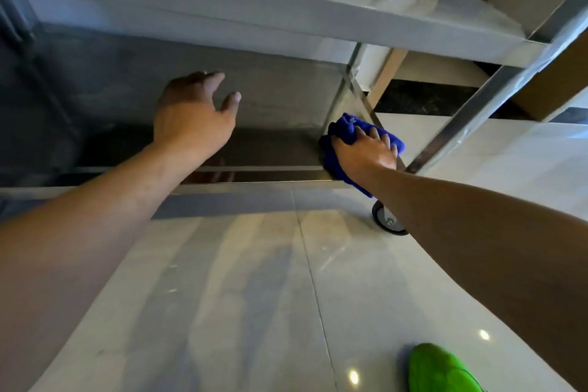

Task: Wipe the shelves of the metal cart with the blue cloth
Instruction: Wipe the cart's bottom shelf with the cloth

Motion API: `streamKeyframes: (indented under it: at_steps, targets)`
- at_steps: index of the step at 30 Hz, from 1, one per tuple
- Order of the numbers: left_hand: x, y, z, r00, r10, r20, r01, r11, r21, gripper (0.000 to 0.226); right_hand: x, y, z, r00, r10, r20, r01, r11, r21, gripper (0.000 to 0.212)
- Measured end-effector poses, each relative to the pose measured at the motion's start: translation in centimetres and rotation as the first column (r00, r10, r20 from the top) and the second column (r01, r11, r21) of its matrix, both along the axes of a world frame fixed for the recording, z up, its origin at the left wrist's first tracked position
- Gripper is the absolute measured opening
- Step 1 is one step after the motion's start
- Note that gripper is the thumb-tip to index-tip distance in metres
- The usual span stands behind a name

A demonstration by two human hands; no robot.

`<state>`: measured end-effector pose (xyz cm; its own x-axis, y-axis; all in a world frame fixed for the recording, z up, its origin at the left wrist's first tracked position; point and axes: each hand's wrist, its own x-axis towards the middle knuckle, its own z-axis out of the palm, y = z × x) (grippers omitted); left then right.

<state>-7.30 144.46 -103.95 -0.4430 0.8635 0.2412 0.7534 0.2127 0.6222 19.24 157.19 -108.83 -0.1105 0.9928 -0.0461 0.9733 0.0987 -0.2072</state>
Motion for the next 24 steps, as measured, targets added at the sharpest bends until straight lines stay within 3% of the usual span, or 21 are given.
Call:
streamKeyframes:
  at_steps: [3, 7, 13, 20, 24]
  targets:
    - [-1.8, -0.8, -0.1, 0.998, 0.040, -0.048, -0.040, 0.999, -0.009, 0.054, -1.8, 0.8, 0.2, 0.997, 0.082, -0.013, -0.082, 0.995, -0.059, 0.069]
    - [-3.6, -1.5, 0.0, 0.994, 0.078, -0.082, -0.079, 0.997, -0.018, 0.054, -6.9, 0.6, 0.1, 0.961, 0.277, -0.027, -0.277, 0.960, -0.024, 0.067]
    - [-4.6, -2.2, -0.4, 0.982, 0.168, -0.087, -0.170, 0.985, -0.010, 0.054, -17.3, -3.6, -0.5, 0.780, 0.624, -0.052, -0.624, 0.781, 0.017, 0.069]
    - [-5.4, -8.3, -3.2, 0.917, 0.394, -0.057, -0.396, 0.918, -0.026, 0.054, -20.9, -9.2, -0.4, 0.657, 0.753, -0.038, -0.753, 0.658, -0.006, 0.088]
    - [-3.9, -12.6, -2.4, 0.912, 0.409, -0.022, -0.409, 0.909, -0.080, 0.051, -20.9, -12.9, 1.1, 0.689, 0.722, -0.057, -0.717, 0.691, 0.089, 0.053]
